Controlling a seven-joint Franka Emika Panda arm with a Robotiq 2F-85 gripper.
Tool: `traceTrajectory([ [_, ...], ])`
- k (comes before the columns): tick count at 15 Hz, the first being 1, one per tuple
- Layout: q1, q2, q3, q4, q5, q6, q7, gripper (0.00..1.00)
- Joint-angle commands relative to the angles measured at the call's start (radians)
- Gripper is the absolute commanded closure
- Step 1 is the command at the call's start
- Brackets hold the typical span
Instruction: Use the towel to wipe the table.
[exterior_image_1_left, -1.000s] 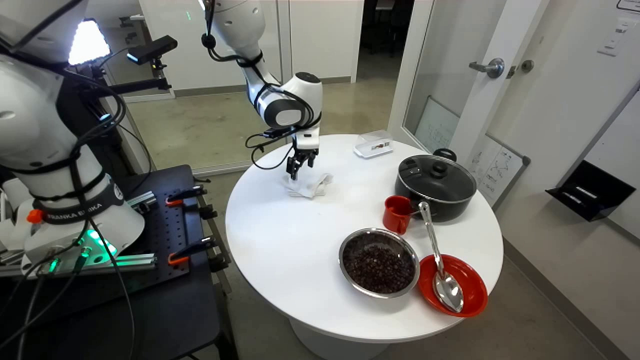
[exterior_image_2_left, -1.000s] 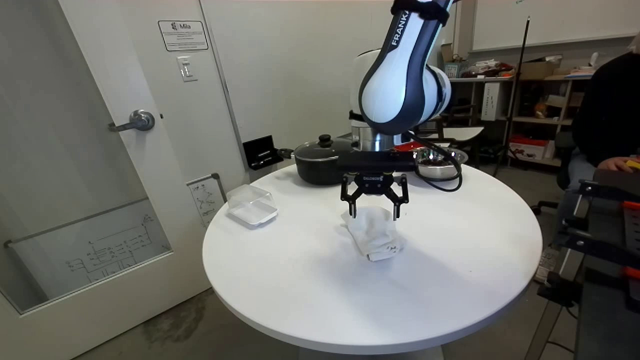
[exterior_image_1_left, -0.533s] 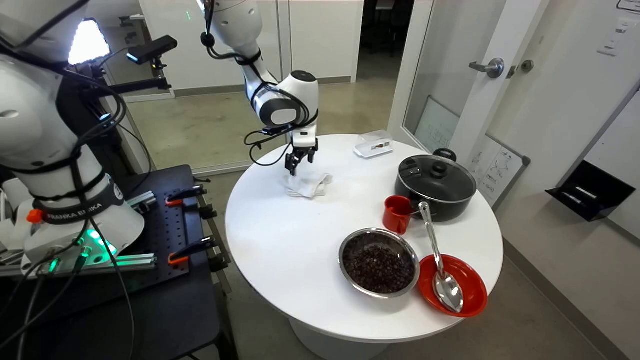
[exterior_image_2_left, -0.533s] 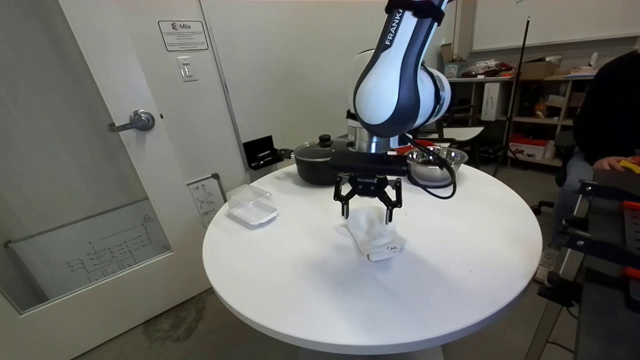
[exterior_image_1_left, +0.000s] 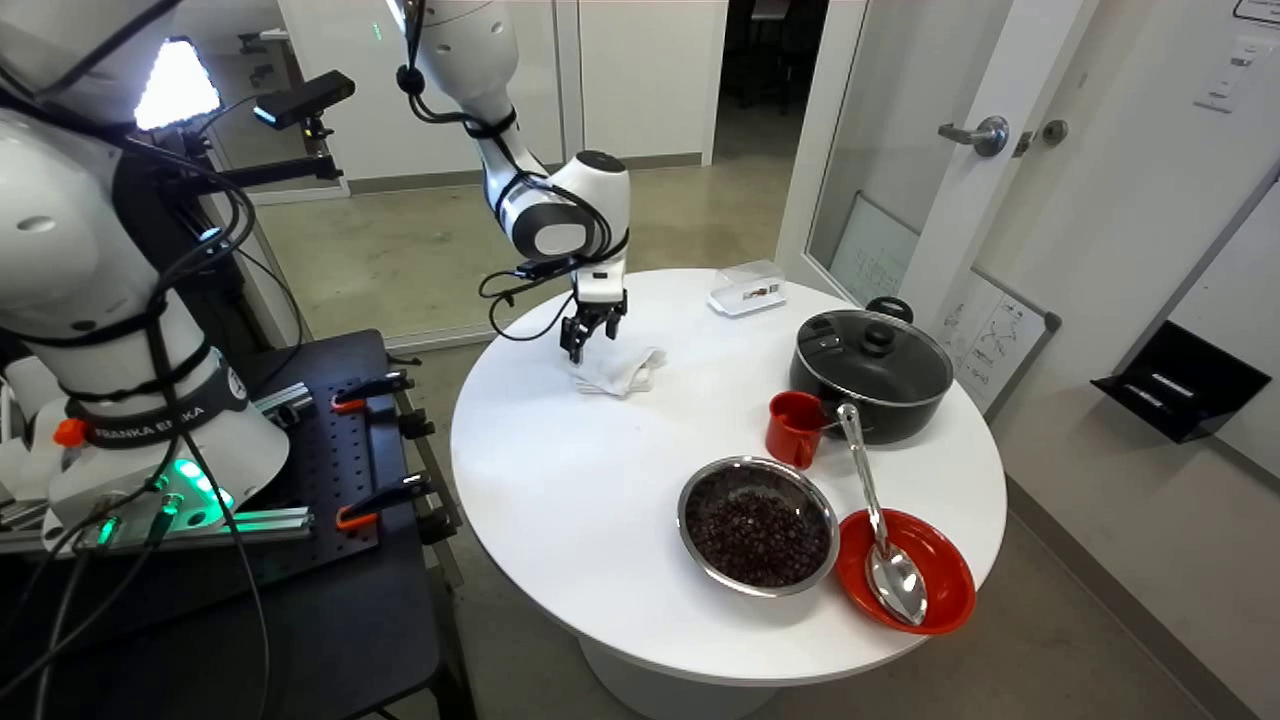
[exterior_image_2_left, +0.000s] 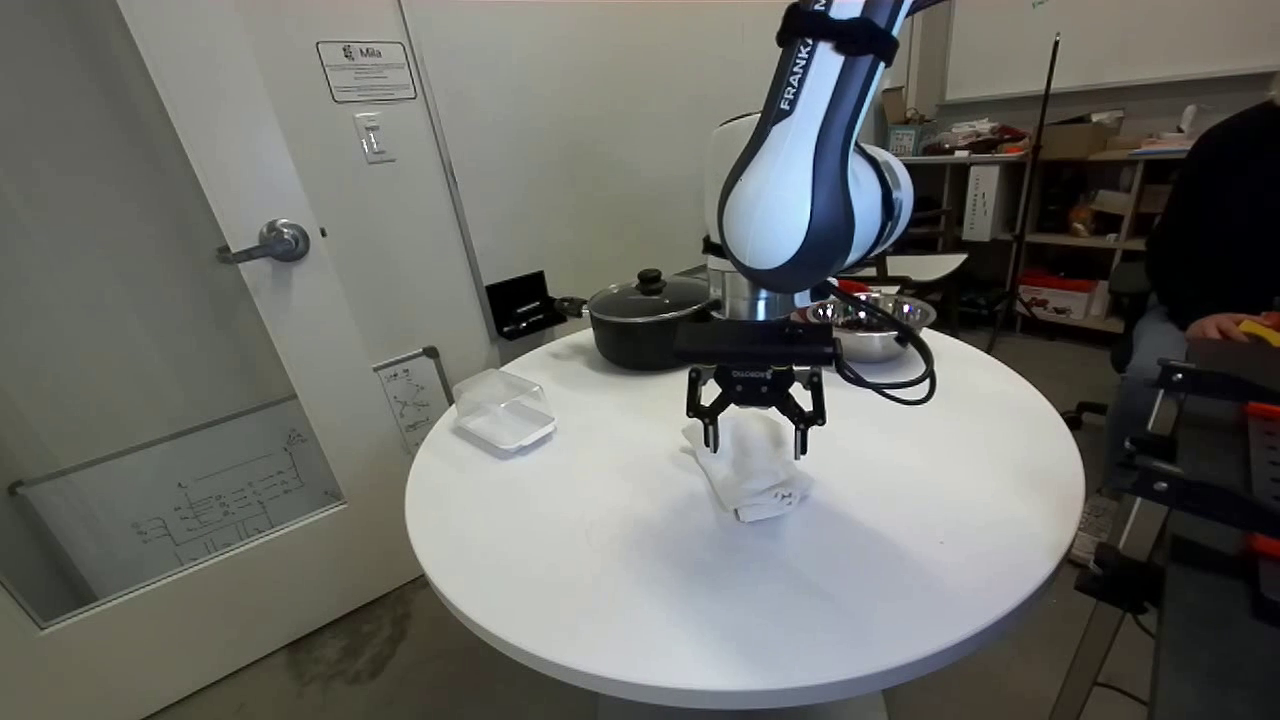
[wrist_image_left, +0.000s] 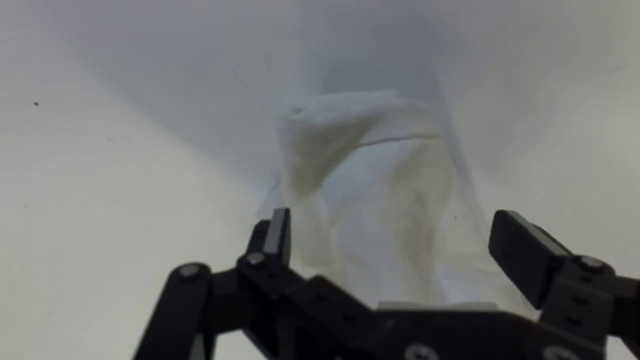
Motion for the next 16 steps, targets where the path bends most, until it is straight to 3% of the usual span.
traceTrajectory([
  [1, 0.036, 0.025, -0.036, 0.014, -0.018, -0.025, -0.024, 0.0],
  [7, 0.076, 0.11, -0.087, 0.057, -0.061, -0.017, -0.036, 0.0],
  [15, 0.067, 0.107, -0.056, 0.081, -0.038, 0.033, -0.086, 0.0],
  [16, 0.068, 0.11, -0.057, 0.087, -0.038, 0.025, -0.086, 0.25],
])
